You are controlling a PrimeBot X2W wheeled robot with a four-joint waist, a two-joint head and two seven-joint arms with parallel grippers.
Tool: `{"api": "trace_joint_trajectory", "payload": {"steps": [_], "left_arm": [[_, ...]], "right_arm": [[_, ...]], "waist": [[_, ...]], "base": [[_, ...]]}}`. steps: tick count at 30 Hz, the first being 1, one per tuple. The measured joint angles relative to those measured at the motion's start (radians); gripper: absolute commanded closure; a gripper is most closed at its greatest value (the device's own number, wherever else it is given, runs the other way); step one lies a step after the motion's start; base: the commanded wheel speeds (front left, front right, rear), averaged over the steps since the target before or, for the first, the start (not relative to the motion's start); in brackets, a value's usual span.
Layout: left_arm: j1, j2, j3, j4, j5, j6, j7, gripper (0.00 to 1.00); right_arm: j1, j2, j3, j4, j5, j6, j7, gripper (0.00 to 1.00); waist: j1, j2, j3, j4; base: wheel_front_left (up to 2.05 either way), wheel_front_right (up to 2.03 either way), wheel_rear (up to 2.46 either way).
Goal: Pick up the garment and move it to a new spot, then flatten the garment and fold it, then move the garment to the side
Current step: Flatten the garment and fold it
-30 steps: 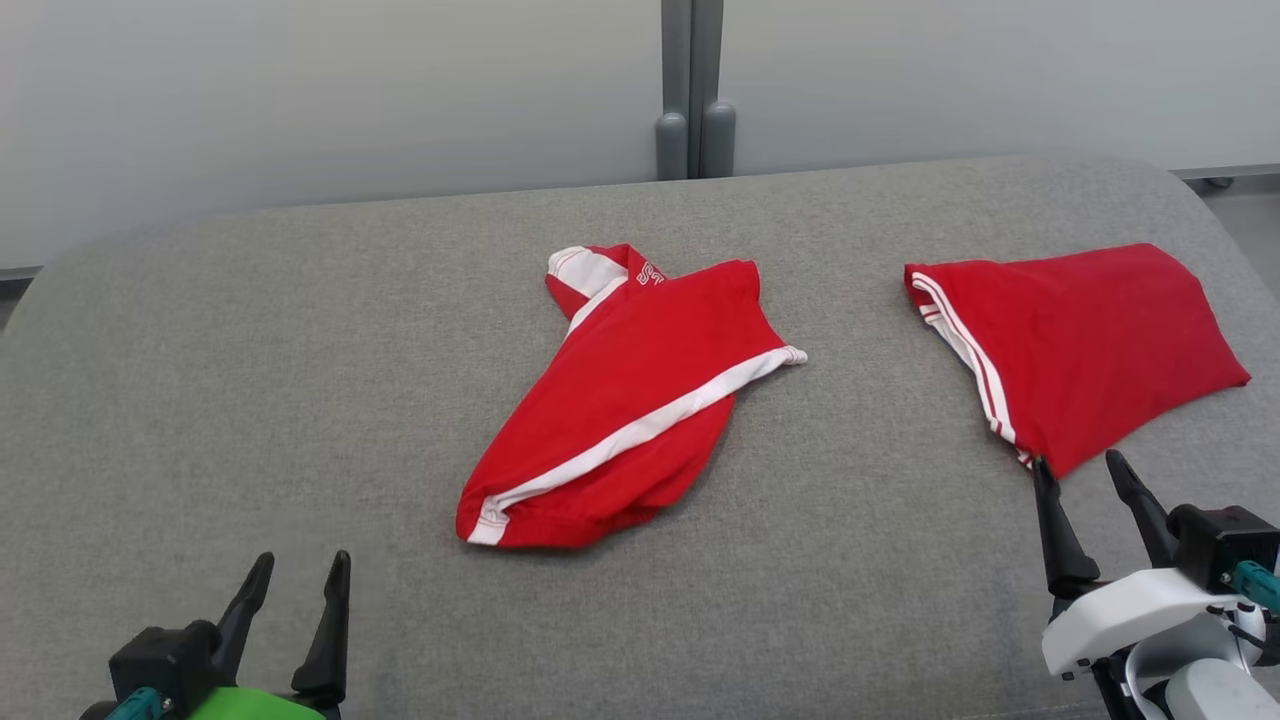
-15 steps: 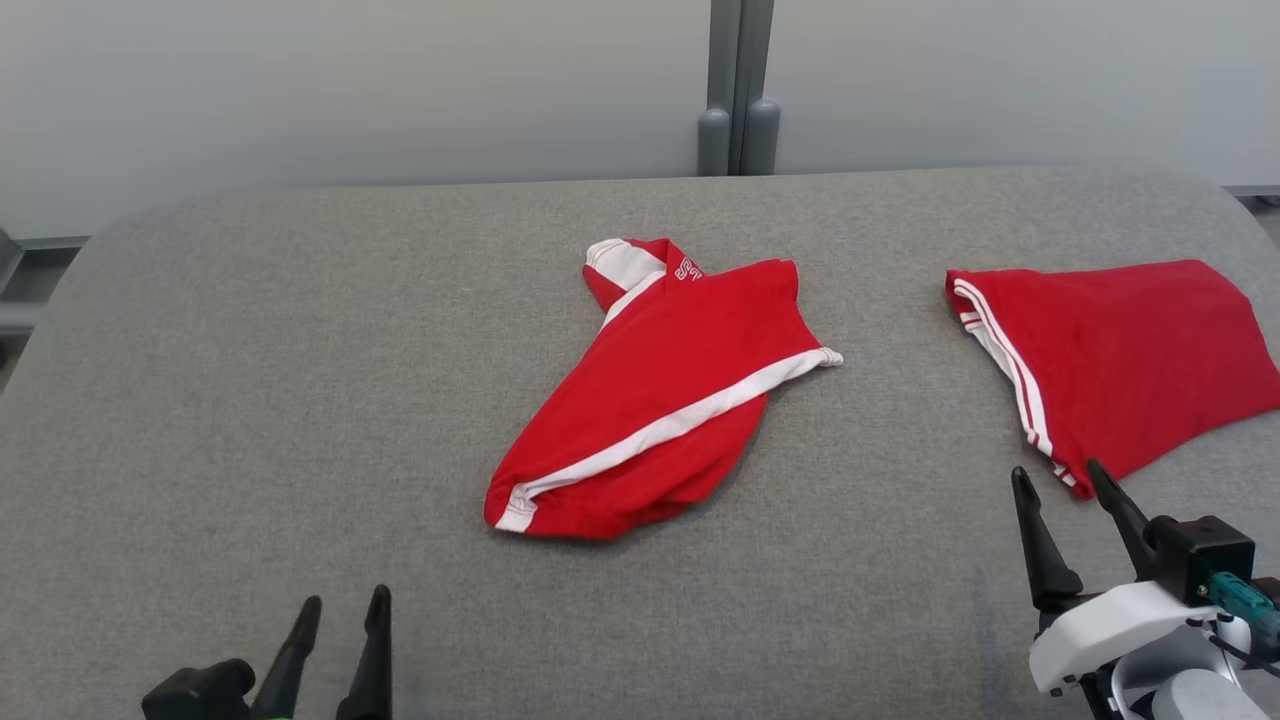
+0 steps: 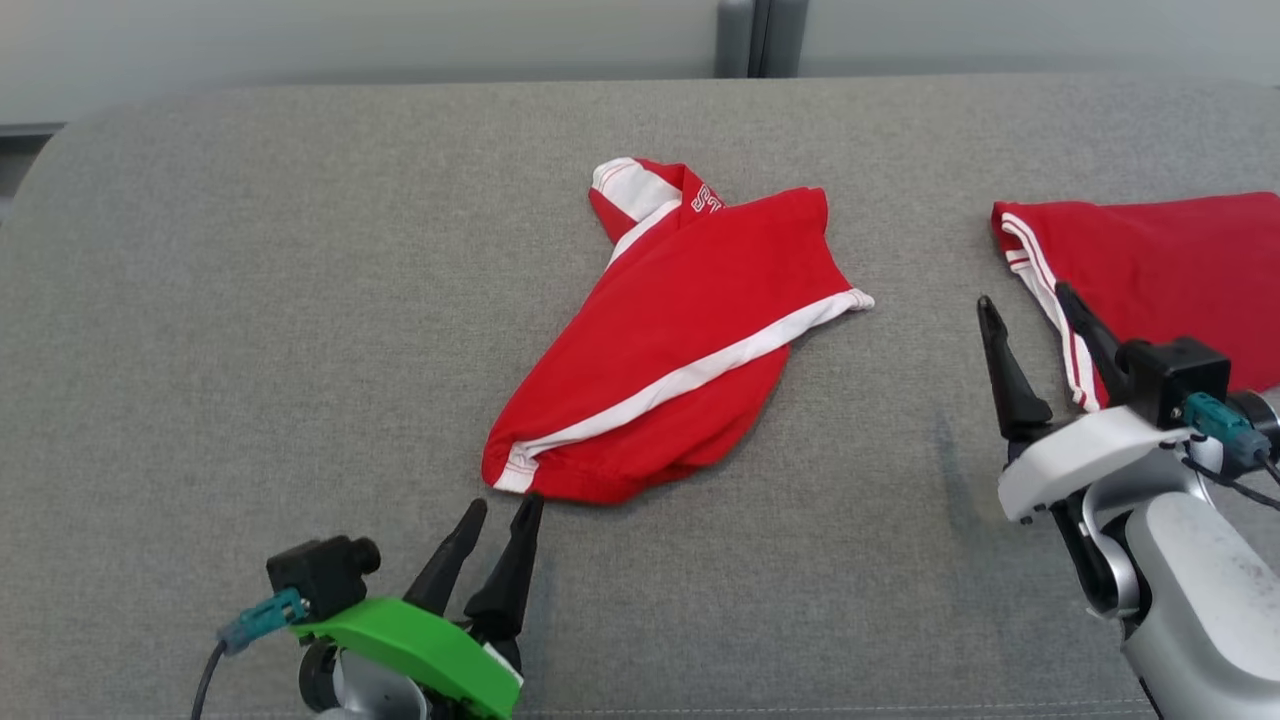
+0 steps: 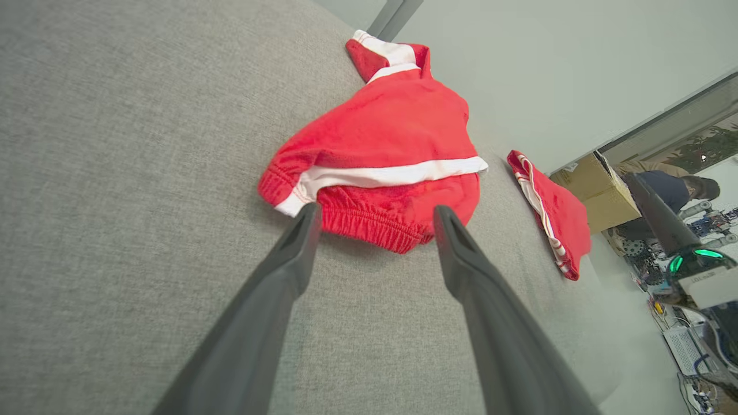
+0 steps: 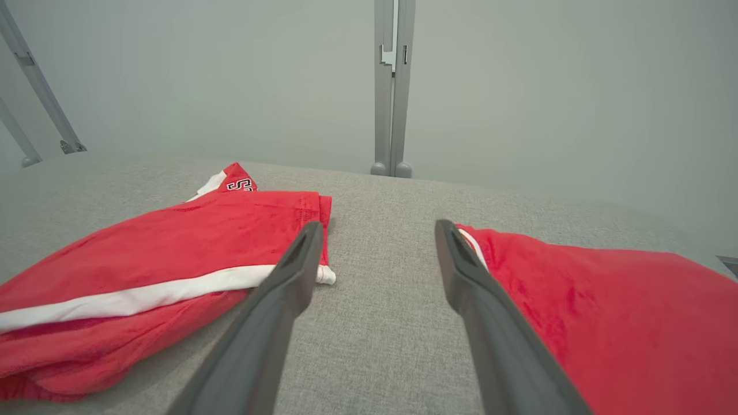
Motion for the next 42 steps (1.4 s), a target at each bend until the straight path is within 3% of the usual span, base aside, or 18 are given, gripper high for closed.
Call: {"api": "trace_joint_trajectory", "payload": {"steps": [6, 13, 19, 38, 39, 41, 42], "left_arm": [[-0.073, -0.041, 0.023, 0.061, -0.053, 0.021, 0.057, 0.0], [-0.099, -0.037, 0.057, 0.128, -0.088, 0.031, 0.083, 0.0], [-0.1, -0.049, 0.066, 0.152, -0.149, 0.028, 0.098, 0.0], [-0.177, -0.063, 0.055, 0.221, -0.163, -0.002, 0.102, 0.0], [-0.179, -0.064, 0.056, 0.223, -0.163, -0.006, 0.1, 0.08], [-0.188, -0.064, 0.056, 0.23, -0.163, -0.01, 0.098, 0.14], [-0.194, -0.065, 0.057, 0.233, -0.163, -0.011, 0.094, 0.27]], "right_arm": [[-0.065, 0.021, 0.006, 0.024, -0.002, 0.003, 0.0, 0.0], [-0.081, 0.037, 0.011, 0.096, -0.009, 0.01, -0.01, 0.0], [-0.082, 0.039, 0.002, 0.132, -0.009, 0.011, -0.023, 0.0], [-0.099, 0.047, -0.01, 0.194, -0.009, 0.019, -0.044, 0.0], [-0.099, 0.047, -0.011, 0.197, -0.009, 0.019, -0.044, 0.0], [-0.1, 0.047, -0.012, 0.202, -0.009, 0.019, -0.045, 0.0], [-0.1, 0.047, -0.012, 0.205, -0.009, 0.019, -0.045, 0.0]], "waist": [[0.0, 0.0, 0.071, 0.017], [0.0, 0.0, 0.115, 0.02], [0.0, 0.0, 0.116, 0.002], [0.0, 0.0, 0.133, -0.03], [0.0, 0.0, 0.134, -0.031], [0.0, 0.0, 0.135, -0.031], [0.0, 0.0, 0.136, -0.031]], "base": [[0.0, 0.0, 0.0], [0.0, 0.0, 0.0], [0.0, 0.0, 0.0], [0.0, 0.0, 0.0], [0.0, 0.0, 0.0], [0.0, 0.0, 0.0], [0.0, 0.0, 0.0]]}}
